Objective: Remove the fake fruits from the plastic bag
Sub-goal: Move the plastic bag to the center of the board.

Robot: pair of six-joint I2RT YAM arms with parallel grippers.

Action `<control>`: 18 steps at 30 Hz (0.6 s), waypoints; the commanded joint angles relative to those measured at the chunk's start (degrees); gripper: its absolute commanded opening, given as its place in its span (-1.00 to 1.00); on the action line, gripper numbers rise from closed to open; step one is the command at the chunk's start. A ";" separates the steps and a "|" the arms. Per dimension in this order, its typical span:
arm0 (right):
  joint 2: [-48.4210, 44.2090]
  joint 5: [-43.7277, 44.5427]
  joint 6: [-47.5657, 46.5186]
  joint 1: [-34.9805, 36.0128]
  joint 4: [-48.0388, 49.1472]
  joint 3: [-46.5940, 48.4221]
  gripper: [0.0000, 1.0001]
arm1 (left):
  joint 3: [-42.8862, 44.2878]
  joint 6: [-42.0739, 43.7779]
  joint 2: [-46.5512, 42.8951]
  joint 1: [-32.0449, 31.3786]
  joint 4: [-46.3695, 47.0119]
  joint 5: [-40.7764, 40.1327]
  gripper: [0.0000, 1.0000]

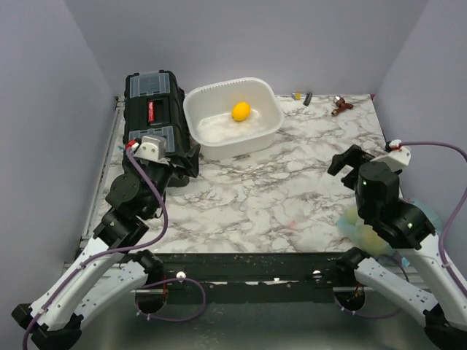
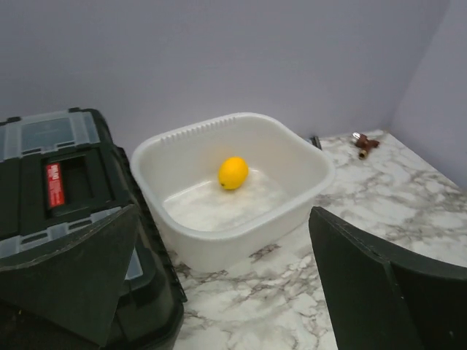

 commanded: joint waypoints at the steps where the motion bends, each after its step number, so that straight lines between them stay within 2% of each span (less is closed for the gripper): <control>1: 6.77 5.41 1.73 0.14 -5.16 4.37 1.00 | -1.09 0.40 -1.31 -0.24 2.08 -12.95 0.98; 4: 8.10 5.13 3.38 0.15 -8.25 6.80 1.00 | -1.30 0.60 -1.28 -0.20 2.25 -10.96 0.98; 8: 5.83 2.70 3.69 0.12 -7.75 6.13 1.00 | -0.88 0.47 -0.67 -0.22 1.98 -7.90 0.98; 10: 4.45 4.83 6.65 0.10 -9.34 5.72 1.00 | -0.68 0.26 -0.40 -0.24 1.64 -6.56 0.98; 14: 5.24 16.96 18.51 0.15 -21.56 6.72 1.00 | -0.67 -0.27 0.33 -0.24 1.48 -4.78 0.98; 18: 11.01 25.41 34.44 0.15 -39.49 8.88 1.00 | -0.06 -0.88 1.42 -0.19 0.81 -3.60 0.98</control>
